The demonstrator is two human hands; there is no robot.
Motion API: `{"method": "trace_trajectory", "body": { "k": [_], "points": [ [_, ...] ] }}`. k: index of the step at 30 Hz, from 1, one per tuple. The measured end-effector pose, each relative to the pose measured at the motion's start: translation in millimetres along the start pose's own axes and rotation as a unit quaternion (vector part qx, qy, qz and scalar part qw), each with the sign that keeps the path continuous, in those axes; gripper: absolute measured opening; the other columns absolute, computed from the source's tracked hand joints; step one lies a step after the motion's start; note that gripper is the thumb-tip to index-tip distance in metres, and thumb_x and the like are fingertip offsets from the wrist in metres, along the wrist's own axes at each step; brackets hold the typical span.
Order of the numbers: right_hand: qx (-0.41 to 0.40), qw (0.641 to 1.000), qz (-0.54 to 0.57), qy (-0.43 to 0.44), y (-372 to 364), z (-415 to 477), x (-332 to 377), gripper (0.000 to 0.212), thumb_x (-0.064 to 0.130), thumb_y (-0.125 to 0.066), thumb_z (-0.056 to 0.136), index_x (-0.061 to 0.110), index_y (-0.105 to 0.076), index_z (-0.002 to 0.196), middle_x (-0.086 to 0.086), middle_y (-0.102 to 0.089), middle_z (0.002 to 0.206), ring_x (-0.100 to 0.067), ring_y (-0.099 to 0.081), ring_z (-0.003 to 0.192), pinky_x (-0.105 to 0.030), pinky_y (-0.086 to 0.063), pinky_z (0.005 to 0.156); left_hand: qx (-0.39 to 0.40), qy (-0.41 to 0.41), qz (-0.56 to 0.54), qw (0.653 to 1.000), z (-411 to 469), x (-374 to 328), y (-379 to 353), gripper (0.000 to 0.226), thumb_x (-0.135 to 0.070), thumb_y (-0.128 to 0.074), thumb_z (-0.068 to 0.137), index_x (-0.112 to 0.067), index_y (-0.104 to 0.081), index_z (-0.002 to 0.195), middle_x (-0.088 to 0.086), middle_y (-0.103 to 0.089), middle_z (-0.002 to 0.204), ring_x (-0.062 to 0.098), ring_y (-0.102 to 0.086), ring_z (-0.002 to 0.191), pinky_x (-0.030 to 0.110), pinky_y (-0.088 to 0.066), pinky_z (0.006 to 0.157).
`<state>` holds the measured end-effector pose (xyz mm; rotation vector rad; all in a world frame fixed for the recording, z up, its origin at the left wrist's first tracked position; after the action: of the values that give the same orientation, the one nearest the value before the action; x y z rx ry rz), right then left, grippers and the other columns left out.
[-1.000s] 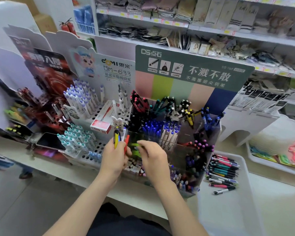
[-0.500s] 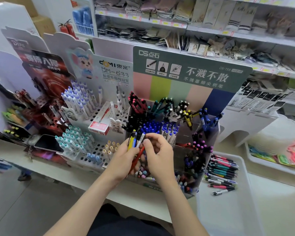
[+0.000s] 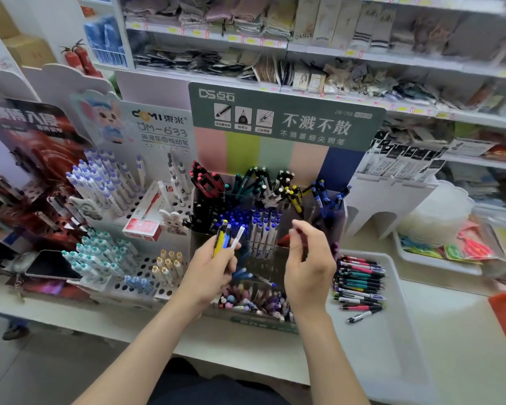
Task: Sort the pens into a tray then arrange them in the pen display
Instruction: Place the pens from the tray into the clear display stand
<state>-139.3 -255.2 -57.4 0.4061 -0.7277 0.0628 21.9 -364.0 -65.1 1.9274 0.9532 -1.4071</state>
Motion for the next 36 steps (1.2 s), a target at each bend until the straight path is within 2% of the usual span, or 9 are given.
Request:
{"method": "trace_trajectory", "body": {
  "k": [3, 9, 13, 17, 21, 25, 29, 32, 36],
  "points": [
    [0.036, 0.996, -0.065, 0.055, -5.7, -10.1, -12.2, 0.02, 0.011, -0.077, 0.098, 0.009, -0.079, 0.118, -0.002, -0.077, 0.111, -0.024, -0.067, 0.102, -0.041, -0.054, 0.09, 0.037, 0.006, -0.008, 0.999, -5.1, -1.6, -6.7, 0.018, -0.016, -0.053, 0.09, -0.003, -0.046, 0.1, 0.011, -0.058, 0.079, 0.019, -0.036, 0.053, 0.028, -0.027, 0.046],
    [0.05, 0.977, -0.205, -0.029, -3.4, -5.0, -20.3, 0.031, 0.025, -0.08, 0.092, 0.022, -0.078, 0.123, -0.004, -0.063, 0.133, -0.03, -0.047, 0.117, -0.042, -0.039, 0.096, 0.062, 0.015, -0.03, 0.998, -8.4, -4.7, -14.0, 0.014, -0.016, -0.045, 0.095, -0.008, -0.049, 0.106, 0.015, -0.063, 0.084, 0.019, -0.039, 0.052, 0.03, -0.028, 0.048],
    [0.081, 0.996, -0.017, -0.038, -1.4, -3.7, 10.0, 0.023, 0.022, -0.071, 0.099, 0.017, -0.078, 0.12, 0.007, -0.073, 0.101, -0.018, -0.065, 0.096, -0.019, -0.044, 0.093, 0.066, 0.002, -0.025, 0.998, -10.3, -10.4, -19.3, 0.017, -0.007, -0.039, 0.103, -0.004, -0.053, 0.112, 0.012, -0.065, 0.081, 0.019, -0.04, 0.052, 0.028, -0.031, 0.047],
    [0.212, 0.94, 0.158, -0.216, -13.8, -10.5, 23.7, 0.015, 0.022, -0.07, 0.102, 0.023, -0.075, 0.117, 0.009, -0.076, 0.076, -0.011, -0.074, 0.071, -0.027, -0.059, 0.073, 0.077, -0.019, -0.006, 0.997, -12.9, -14.0, -23.9, 0.018, -0.004, -0.039, 0.102, -0.002, -0.057, 0.104, 0.012, -0.063, 0.076, 0.023, -0.045, 0.051, 0.029, -0.035, 0.046],
    [0.084, 0.954, 0.194, -0.211, -4.0, -6.2, 24.9, 0.012, 0.015, -0.058, 0.109, 0.021, -0.065, 0.116, 0.005, -0.074, 0.088, -0.018, -0.072, 0.082, -0.03, -0.057, 0.073, -0.002, -0.009, 0.0, 1.0, -5.2, -3.7, -17.5, 0.017, 0.001, -0.042, 0.101, -0.003, -0.054, 0.111, 0.02, -0.073, 0.086, 0.031, -0.064, 0.06, 0.032, -0.047, 0.047],
    [-0.003, 0.983, 0.127, -0.132, 9.1, -3.4, 18.2, 0.015, 0.007, -0.051, 0.11, 0.011, -0.06, 0.122, 0.01, -0.068, 0.091, -0.007, -0.068, 0.082, -0.022, -0.053, 0.07, -0.096, -0.015, 0.079, 0.992, 6.1, 14.2, 0.7, 0.021, -0.005, -0.043, 0.101, -0.016, -0.062, 0.103, 0.009, -0.071, 0.086, 0.022, -0.057, 0.06, 0.034, -0.042, 0.051],
    [0.165, 0.984, 0.04, -0.044, -2.8, -24.1, -4.8, 0.014, 0.007, -0.059, 0.107, 0.012, -0.063, 0.119, 0.013, -0.06, 0.086, -0.001, -0.059, 0.071, -0.012, -0.042, 0.067, -0.102, 0.0, 0.109, 0.989, 9.0, 25.2, 7.1, 0.024, -0.008, -0.051, 0.096, -0.021, -0.071, 0.094, -0.014, -0.06, 0.069, 0.017, -0.047, 0.063, 0.035, -0.037, 0.06],
    [0.278, 0.96, -0.003, -0.036, -16.6, -45.2, -26.0, 0.011, 0.013, -0.069, 0.102, 0.018, -0.067, 0.112, 0.013, -0.066, 0.089, 0.004, -0.058, 0.072, -0.012, -0.044, 0.07, -0.051, 0.03, 0.063, 0.996, 1.8, 20.2, -3.6, 0.029, -0.002, -0.047, 0.097, -0.015, -0.073, 0.104, -0.002, -0.062, 0.075, 0.016, -0.042, 0.058, 0.03, -0.032, 0.052],
    [0.356, 0.931, -0.079, -0.008, -27.4, -54.3, -36.9, 0.018, 0.02, -0.072, 0.091, 0.021, -0.078, 0.109, 0.01, -0.075, 0.106, -0.014, -0.063, 0.101, -0.042, -0.055, 0.088, -0.002, 0.044, 0.033, 0.999, -7.0, 12.1, -12.6, 0.028, -0.006, -0.038, 0.101, -0.013, -0.061, 0.115, 0.008, -0.066, 0.081, 0.017, -0.04, 0.056, 0.028, -0.03, 0.048]
  ]
}}
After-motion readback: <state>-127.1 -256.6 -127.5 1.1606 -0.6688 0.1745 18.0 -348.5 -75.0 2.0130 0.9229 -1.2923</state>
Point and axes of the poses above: each hand's wrist, its own z-axis towards the middle knuckle, its own y-axis out of the back of the hand, x = y × z, the point moved 3 cm from there along z, towards the middle knuckle
